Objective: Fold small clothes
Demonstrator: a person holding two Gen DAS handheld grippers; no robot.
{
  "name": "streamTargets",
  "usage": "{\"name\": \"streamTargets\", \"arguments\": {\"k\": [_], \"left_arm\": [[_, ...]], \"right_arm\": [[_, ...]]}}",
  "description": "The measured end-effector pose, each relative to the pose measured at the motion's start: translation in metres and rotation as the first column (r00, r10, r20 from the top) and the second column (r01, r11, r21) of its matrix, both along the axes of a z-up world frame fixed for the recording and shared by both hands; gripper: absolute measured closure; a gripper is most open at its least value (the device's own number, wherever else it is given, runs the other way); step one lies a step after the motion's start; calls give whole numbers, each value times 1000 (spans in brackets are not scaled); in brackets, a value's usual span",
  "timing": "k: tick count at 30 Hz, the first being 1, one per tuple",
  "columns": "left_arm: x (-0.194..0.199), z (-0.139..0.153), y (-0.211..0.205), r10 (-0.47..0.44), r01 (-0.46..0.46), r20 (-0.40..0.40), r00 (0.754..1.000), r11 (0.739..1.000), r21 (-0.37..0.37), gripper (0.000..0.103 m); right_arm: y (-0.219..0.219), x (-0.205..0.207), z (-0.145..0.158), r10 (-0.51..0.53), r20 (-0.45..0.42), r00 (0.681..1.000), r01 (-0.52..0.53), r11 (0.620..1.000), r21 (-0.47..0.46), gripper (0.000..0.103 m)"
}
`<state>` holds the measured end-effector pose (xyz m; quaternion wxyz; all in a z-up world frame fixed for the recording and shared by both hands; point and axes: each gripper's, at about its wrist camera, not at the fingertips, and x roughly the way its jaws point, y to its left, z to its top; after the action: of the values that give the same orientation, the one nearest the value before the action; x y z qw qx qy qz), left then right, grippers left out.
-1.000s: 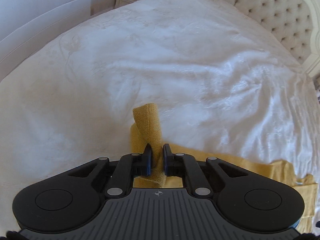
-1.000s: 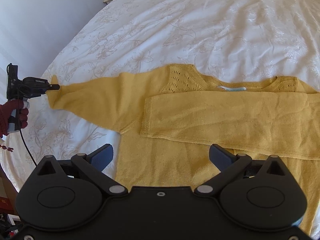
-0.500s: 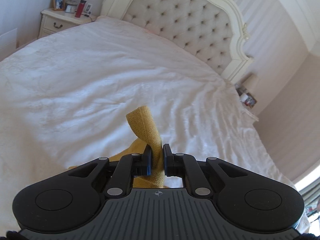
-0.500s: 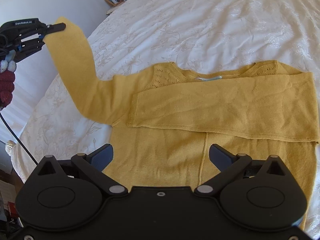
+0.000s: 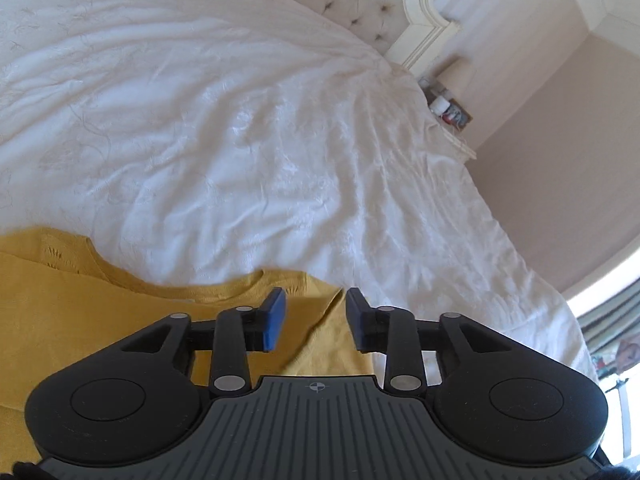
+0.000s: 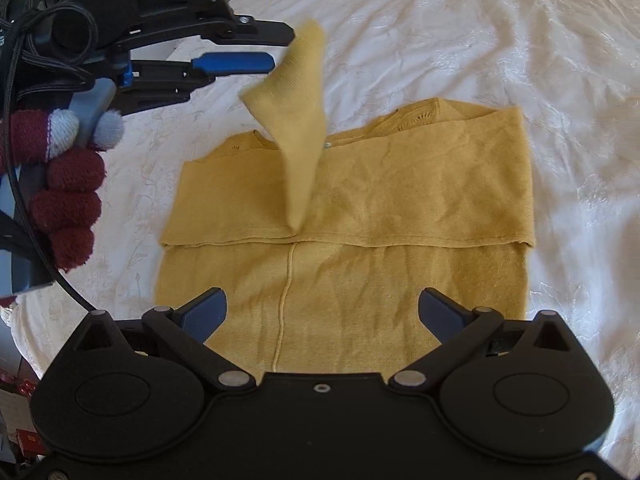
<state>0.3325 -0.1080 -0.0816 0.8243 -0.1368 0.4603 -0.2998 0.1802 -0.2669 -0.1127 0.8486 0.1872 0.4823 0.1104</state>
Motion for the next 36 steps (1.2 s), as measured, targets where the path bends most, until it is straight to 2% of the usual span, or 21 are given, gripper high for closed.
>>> {"name": "streamTargets", "arguments": {"k": [3, 5, 9, 12, 14, 17, 20, 27, 36], "left_arm": [[-15, 1, -2, -35, 34, 19, 999, 999, 38, 64], [-23, 4, 7, -42, 39, 45, 998, 997, 63, 54], [-31, -4, 43, -11, 1, 60, 998, 986, 167, 54], [-29, -21, 76, 50, -58, 37, 998, 963, 263, 54], [-25, -34, 106, 113, -109, 3, 994, 947, 303, 54], [-20, -50, 144, 210, -185, -29, 977, 912, 366, 54], [-16, -64, 169, 270, -226, -49, 962, 882, 414, 54], [-12, -99, 187, 300, -206, -117, 947, 844, 494, 53], [-17, -107, 190, 272, -190, -106, 956, 856, 482, 47]], "right_arm": [[-6, -3, -2, -19, -6, 1000, 19, 1000, -4, 1], [-9, -3, -3, -32, -6, 999, 32, 999, -3, 1], [-12, 6, -3, -55, 6, 998, 55, 998, -5, 1], [-15, 18, -3, -73, 22, 997, 73, 997, -10, 1], [-19, 28, -6, -86, 29, 996, 86, 996, -12, 1], [-22, 43, -11, -108, 32, 994, 109, 994, -23, 1], [-28, 58, -18, -141, 18, 990, 141, 990, -24, 1], [-48, 85, -44, -222, -61, 973, 223, 975, 9, 5], [-57, 101, -71, -243, -136, 961, 251, 967, 44, 11]]}}
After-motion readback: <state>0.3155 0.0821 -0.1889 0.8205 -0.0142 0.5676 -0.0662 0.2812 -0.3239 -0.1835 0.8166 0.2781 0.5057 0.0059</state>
